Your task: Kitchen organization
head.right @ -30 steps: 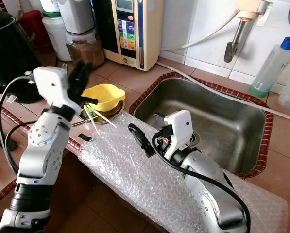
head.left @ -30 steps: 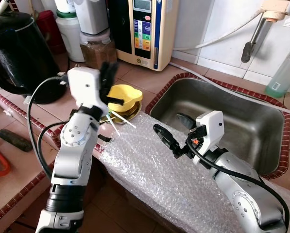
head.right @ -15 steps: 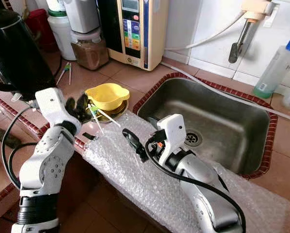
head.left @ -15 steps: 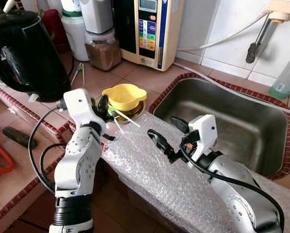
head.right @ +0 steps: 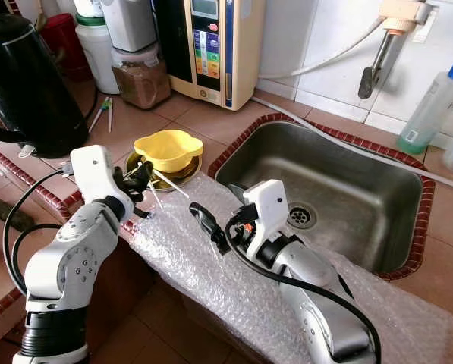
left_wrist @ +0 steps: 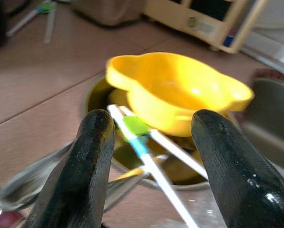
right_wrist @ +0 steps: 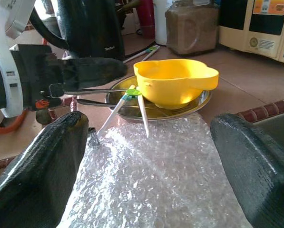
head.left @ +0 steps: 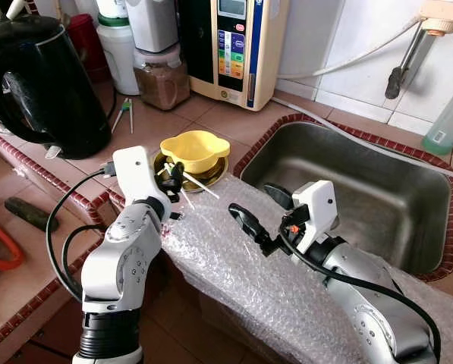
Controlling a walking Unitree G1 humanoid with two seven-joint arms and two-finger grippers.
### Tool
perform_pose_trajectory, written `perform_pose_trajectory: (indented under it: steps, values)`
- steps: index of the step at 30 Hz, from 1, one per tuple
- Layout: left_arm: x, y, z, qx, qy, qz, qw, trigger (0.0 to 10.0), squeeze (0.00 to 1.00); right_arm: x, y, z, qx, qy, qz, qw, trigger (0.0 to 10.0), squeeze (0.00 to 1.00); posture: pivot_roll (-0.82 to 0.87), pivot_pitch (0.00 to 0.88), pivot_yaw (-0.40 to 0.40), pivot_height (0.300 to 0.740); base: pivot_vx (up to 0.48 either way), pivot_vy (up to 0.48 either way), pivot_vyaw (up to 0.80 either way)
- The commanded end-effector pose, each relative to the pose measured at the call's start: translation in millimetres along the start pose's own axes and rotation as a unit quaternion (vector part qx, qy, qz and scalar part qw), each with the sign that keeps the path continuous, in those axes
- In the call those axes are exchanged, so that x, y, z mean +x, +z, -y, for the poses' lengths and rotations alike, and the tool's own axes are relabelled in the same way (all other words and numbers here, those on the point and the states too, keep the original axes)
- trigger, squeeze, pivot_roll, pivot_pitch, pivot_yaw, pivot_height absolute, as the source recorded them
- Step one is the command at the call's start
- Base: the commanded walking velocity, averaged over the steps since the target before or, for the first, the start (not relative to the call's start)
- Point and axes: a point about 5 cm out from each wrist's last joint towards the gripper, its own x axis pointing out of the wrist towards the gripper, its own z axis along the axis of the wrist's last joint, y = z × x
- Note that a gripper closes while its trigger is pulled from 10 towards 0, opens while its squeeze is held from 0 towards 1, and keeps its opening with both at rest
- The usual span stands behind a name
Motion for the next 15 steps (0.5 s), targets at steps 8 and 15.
perform_pose_trajectory:
  steps: [8, 15]
  values:
    - [-7.2, -4.2, 6.7, -0.002, -0.038, -0.05, 0.998, 10.0, 1.0, 5.3, 2.7, 9.4, -0.021, 0.004, -0.001, 1.0, 10.0, 0.0, -0.06, 0.045, 0.013, 0.74, 0.0, 0.0, 0.0]
    - [-11.7, 2.5, 10.7, -0.044, -0.037, -0.076, 0.995, 10.0, 1.0, 11.8, 5.8, 10.0, -0.028, 0.014, 0.002, 1.0, 10.0, 0.0, -0.05, 0.051, 0.017, 0.74, 0.0, 0.0, 0.0]
